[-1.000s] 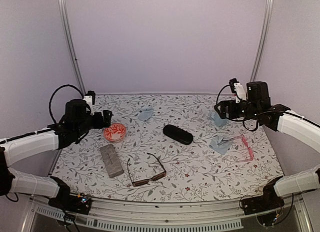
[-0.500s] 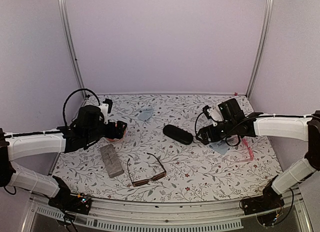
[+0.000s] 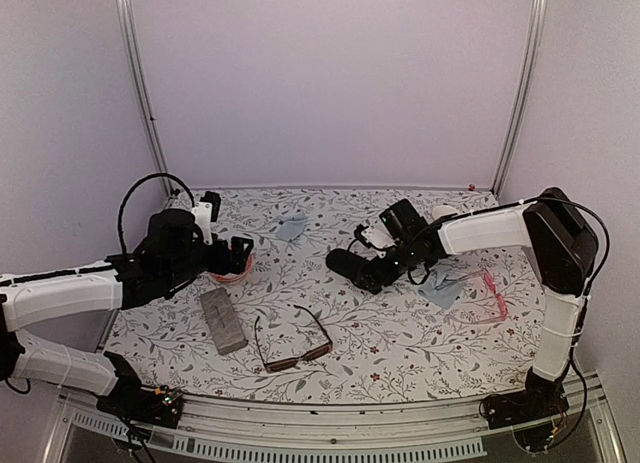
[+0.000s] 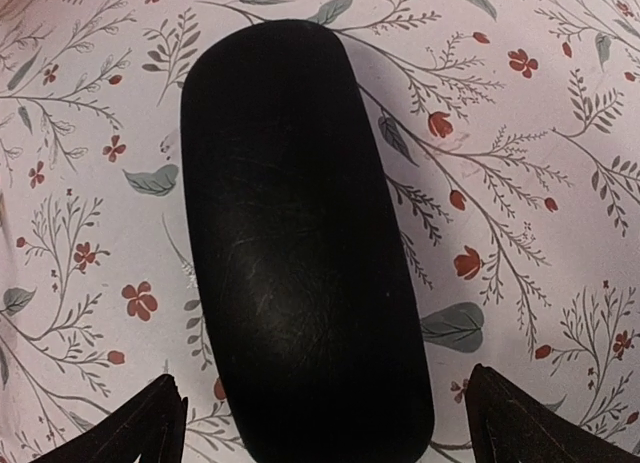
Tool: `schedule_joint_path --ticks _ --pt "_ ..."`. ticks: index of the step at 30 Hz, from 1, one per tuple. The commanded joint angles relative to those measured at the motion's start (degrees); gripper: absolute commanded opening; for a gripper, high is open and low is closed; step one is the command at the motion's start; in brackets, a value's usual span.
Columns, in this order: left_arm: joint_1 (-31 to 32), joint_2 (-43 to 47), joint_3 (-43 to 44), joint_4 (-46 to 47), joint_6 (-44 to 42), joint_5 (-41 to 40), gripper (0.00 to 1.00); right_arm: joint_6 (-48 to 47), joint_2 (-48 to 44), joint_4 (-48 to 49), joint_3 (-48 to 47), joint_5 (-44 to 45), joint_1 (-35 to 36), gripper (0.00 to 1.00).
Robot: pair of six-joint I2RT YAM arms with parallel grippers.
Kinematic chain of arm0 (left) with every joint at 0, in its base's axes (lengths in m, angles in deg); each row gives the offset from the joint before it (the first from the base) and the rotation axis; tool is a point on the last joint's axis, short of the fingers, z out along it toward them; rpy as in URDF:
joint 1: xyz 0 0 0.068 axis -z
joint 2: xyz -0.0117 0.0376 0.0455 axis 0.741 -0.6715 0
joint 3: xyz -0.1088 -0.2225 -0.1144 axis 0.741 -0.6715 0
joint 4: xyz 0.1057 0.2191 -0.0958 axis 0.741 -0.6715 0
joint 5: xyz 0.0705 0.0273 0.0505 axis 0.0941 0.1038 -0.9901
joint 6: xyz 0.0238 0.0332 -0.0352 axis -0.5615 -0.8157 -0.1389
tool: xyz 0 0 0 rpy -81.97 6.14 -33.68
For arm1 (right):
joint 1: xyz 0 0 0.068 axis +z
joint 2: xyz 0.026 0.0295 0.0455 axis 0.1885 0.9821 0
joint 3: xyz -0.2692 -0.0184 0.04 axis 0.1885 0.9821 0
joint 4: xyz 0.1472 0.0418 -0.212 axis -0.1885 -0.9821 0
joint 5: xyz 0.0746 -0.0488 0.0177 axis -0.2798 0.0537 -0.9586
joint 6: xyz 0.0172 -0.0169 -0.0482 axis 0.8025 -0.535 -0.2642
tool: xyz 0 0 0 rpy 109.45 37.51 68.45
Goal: Organize the sunglasses
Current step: Pick up the sunglasses case from the center of the board, then pass from the right arm to the left
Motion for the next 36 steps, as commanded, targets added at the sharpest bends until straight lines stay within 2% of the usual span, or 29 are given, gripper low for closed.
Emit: schedule_joint_path --ticks 1,4,11,14,18,22,27,31,36 --pt "0.8 1.1 -0.5 0.8 -1.5 -1.8 0.98 -4.0 5.1 -2.8 -5.1 -0.2 0.1 0.99" --pt "0.8 -0.7 0.5 1.3 -2.9 -3.0 0.98 -4.7 6.9 -2.8 -6.9 -0.9 0.1 0.96" --pt "0.7 -5.2 1.9 1.1 -3.4 -2.0 0.99 -6.0 8.9 -2.2 -9.4 -0.2 0.2 0.67" --pt "0.7 -5.5 1.7 3.0 -4.1 1.9 0.99 -5.8 7.2 -2.2 -9.4 -2.9 0.1 0.56" --pt "0.7 -5.6 1.5 7.9 -7.0 11.6 0.99 -4.2 2.5 -0.7 -8.4 -10.7 0.1 0.46" --pt "0.5 -6.2 0.2 15.9 -8.7 21.3 0.99 -2.1 -3.4 2.0 -7.4 -21.0 0.1 0.43" --pt "-0.4 -7.2 0.1 22.7 -10.1 31.6 0.98 1.7 -9.9 6.0 -6.1 -28.7 0.1 0.41" --pt "-3.0 -10.2 1.7 25.5 -8.8 46.7 0.99 4.2 -14.0 10.1 -4.8 -34.3 0.1 0.40" --pt "-3.5 -13.4 3.5 32.0 -5.9 53.2 0.99 8.3 -16.7 16.0 -2.4 -39.5 0.3 0.40"
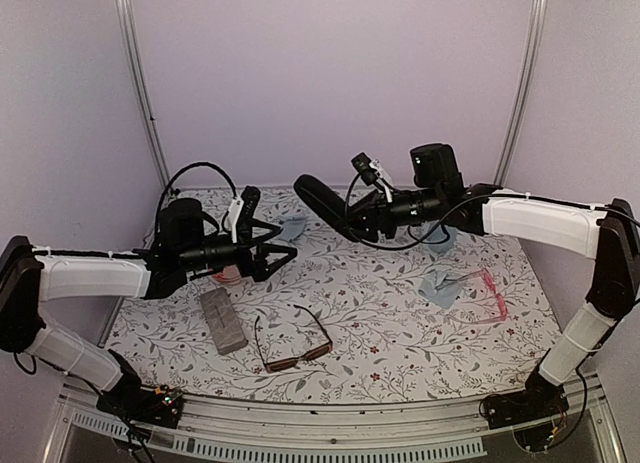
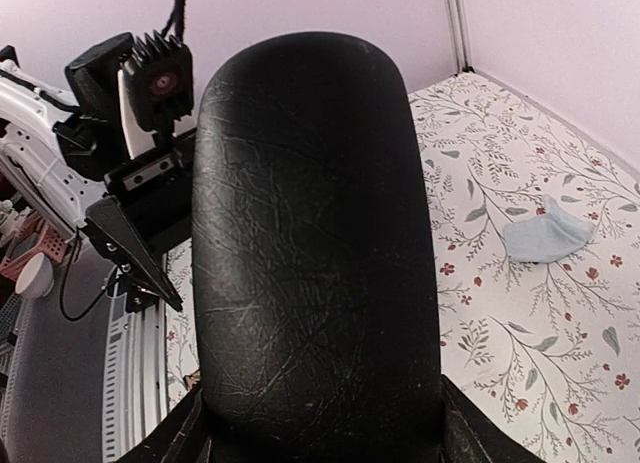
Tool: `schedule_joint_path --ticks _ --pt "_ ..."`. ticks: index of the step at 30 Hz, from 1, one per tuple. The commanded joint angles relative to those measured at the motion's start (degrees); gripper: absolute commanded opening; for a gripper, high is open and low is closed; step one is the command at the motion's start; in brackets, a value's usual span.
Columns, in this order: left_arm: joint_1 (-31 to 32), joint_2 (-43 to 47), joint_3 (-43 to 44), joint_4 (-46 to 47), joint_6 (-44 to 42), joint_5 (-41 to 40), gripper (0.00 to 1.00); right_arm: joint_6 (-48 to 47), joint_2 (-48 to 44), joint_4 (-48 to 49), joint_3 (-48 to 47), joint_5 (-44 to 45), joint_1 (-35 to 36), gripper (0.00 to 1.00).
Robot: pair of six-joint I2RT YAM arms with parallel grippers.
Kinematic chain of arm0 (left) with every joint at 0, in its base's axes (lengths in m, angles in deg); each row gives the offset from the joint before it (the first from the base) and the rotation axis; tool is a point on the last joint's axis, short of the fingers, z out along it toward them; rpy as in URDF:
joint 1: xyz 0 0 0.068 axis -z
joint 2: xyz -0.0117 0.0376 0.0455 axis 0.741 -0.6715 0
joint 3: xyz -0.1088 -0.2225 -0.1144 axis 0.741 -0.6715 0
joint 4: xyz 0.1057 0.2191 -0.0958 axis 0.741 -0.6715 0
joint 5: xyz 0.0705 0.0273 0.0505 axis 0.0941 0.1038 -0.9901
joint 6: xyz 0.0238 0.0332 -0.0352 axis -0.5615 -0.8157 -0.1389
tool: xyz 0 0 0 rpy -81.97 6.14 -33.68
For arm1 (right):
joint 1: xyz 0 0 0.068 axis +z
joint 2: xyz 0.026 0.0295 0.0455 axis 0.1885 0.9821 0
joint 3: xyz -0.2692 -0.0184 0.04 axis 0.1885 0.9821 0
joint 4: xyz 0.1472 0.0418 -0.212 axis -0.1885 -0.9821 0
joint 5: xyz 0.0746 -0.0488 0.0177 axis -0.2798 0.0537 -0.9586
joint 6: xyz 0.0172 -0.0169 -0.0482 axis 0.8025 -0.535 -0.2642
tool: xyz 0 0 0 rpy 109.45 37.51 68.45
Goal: Organize the sunglasses
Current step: Pass from the right arm to the left
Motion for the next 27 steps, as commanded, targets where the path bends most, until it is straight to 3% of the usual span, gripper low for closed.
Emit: schedule_joint_path --ticks 1,7,14,27 --pt "-0.7 -2.2 2.0 9.7 2.7 11.0 0.99 4.6 -2.1 7.7 2.8 -7.8 0.4 0.40" --pt "-0.8 -5.2 3.8 16.4 6.5 15.8 0.99 4.7 -1.6 9.3 3.2 -10.4 1.3 0.40" --pt "-0.7 -7.8 3.6 24.1 11.0 14.9 0.99 4.5 -0.7 10.1 3.2 -13.3 2.7 0.40" --pt "-0.1 -11.3 7.0 26.5 14.4 18.1 0.99 4.1 1.3 10.1 3.2 -14.4 3.8 0.40"
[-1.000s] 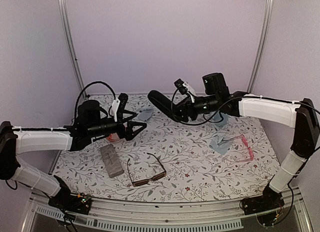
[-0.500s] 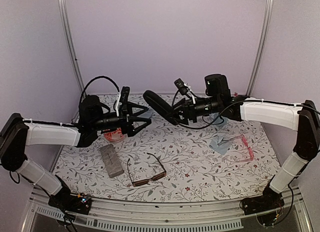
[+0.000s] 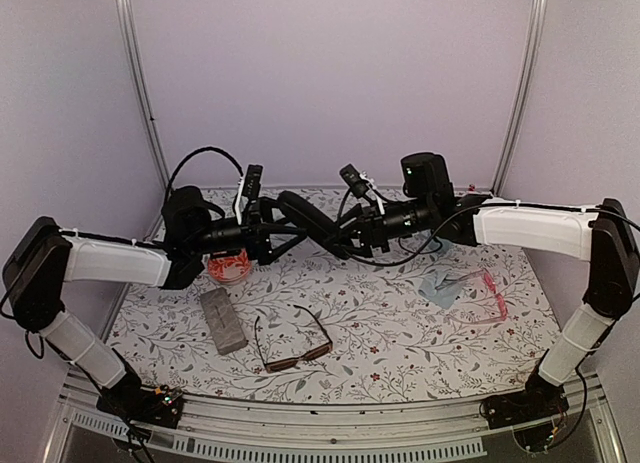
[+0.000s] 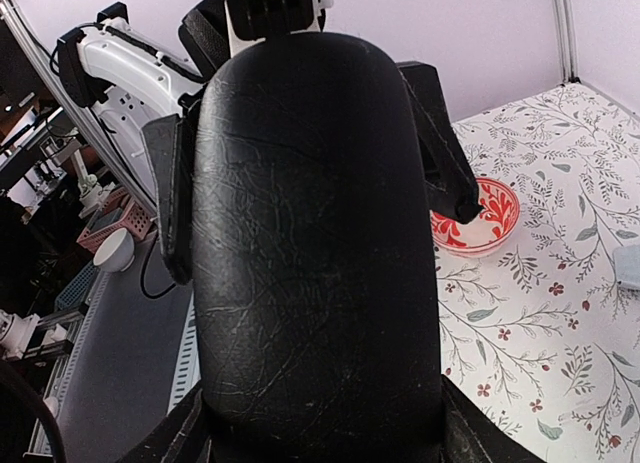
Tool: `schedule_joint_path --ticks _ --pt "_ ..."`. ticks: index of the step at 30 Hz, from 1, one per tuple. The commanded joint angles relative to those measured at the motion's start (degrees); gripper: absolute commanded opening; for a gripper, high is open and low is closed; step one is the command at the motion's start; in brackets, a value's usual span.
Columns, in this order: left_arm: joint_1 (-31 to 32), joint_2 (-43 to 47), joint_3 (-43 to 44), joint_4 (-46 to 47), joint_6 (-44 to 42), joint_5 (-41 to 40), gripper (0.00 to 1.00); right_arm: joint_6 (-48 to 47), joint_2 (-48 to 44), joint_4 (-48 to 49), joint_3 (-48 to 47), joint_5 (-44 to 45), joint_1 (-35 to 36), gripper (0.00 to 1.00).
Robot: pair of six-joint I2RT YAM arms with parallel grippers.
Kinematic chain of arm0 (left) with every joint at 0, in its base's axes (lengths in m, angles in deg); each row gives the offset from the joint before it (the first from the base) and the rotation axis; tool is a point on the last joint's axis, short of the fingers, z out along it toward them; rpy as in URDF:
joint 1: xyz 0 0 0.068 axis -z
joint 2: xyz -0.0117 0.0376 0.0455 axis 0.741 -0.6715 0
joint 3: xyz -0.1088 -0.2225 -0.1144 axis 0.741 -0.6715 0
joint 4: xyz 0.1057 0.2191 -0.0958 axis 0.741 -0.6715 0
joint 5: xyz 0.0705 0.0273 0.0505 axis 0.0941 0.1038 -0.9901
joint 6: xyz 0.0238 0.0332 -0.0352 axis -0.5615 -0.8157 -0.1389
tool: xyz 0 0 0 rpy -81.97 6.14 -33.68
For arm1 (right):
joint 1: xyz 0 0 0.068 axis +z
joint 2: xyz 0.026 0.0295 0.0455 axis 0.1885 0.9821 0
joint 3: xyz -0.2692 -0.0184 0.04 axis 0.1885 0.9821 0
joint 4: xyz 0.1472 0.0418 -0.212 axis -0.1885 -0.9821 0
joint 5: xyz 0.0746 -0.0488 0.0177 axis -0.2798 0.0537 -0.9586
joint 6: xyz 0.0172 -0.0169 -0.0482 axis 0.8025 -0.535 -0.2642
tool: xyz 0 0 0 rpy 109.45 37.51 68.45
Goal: Organize the sunglasses
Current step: Pass from the right arm to the left
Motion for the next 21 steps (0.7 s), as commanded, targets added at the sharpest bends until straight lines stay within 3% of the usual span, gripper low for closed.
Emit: schedule_joint_path --ticks 1,14,19,21 --pt "0.1 -1.3 2.0 2.8 1.4 2.3 0.98 -0.3 1.0 2.3 0.2 -1.6 0.5 0.40" --pt "0.2 -2.5 2.3 4.5 2.3 4.0 0.65 0.1 1.7 2.6 0.2 -2.5 0.5 0.40" --pt "0.2 -3.0 2.6 4.9 2.5 5.2 0.42 0.6 2.2 2.7 0.2 -3.0 0.6 0.43" --pt "0.1 -3.2 2.8 4.9 2.4 5.9 0.28 0.9 2.3 2.7 0.2 -2.9 0.5 0.47"
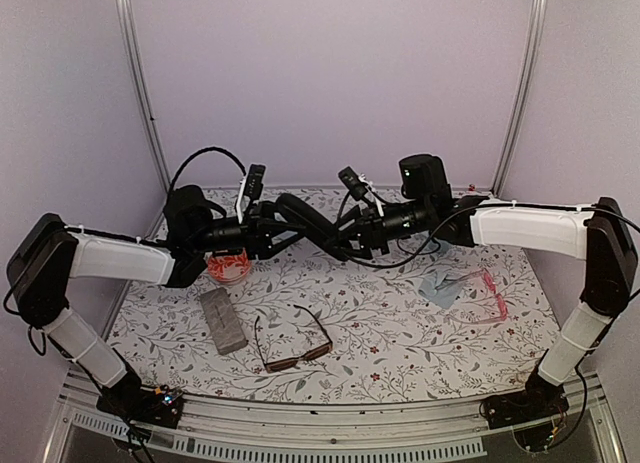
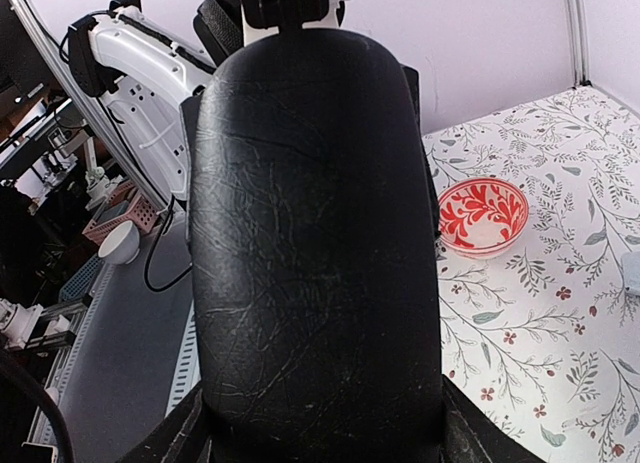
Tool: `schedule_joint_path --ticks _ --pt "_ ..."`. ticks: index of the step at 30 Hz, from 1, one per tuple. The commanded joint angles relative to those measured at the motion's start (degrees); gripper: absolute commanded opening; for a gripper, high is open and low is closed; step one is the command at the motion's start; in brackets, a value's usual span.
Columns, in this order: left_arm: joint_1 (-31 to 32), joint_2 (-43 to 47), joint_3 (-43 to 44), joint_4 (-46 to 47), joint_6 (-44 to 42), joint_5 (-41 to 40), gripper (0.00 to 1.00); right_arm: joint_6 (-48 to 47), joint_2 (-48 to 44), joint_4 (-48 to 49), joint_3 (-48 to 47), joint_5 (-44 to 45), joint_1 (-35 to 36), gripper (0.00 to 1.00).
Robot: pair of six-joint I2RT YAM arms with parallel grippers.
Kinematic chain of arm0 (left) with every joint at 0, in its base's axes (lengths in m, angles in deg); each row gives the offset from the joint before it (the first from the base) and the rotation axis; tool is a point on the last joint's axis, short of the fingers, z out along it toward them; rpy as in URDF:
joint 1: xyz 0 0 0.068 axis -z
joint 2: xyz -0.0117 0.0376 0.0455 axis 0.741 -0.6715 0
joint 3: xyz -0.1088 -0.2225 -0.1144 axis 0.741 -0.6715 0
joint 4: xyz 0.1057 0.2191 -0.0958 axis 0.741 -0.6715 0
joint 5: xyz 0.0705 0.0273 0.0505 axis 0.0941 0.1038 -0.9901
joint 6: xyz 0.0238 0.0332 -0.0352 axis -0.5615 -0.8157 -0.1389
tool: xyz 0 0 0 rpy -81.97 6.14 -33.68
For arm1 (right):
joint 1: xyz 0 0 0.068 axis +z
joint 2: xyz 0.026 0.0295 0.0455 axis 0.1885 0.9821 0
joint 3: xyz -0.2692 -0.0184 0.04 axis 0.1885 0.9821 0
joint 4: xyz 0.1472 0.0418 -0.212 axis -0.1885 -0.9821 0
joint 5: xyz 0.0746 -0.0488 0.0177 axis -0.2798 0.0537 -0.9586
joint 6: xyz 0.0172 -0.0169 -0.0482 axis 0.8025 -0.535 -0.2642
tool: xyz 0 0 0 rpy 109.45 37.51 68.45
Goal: Organize the sunglasses
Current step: Pass from the right arm to the left
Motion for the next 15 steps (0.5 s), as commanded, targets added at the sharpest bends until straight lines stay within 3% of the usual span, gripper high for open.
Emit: schedule_joint_path --ticks 1,7,10,15 --pt "0.1 -1.3 1.7 2.0 -0.9 2.0 0.23 1.5 0.9 1.7 0.1 -0.9 0.6 0.51" --pt "0.1 -1.2 2.7 -1.4 -2.6 2.7 0.00 0.5 0.9 -1.5 -1.5 2.4 1.2 0.75" --pt "0.1 -0.7 2.9 -4.3 -4.4 2.7 0.00 -0.2 0.8 -2.3 -2.0 3.3 1.4 0.81" --pt "0.3 -0.2 2.7 -6.2 -5.6 2.8 0.00 -0.2 1.3 -2.6 -2.6 3.8 1.6 0.80"
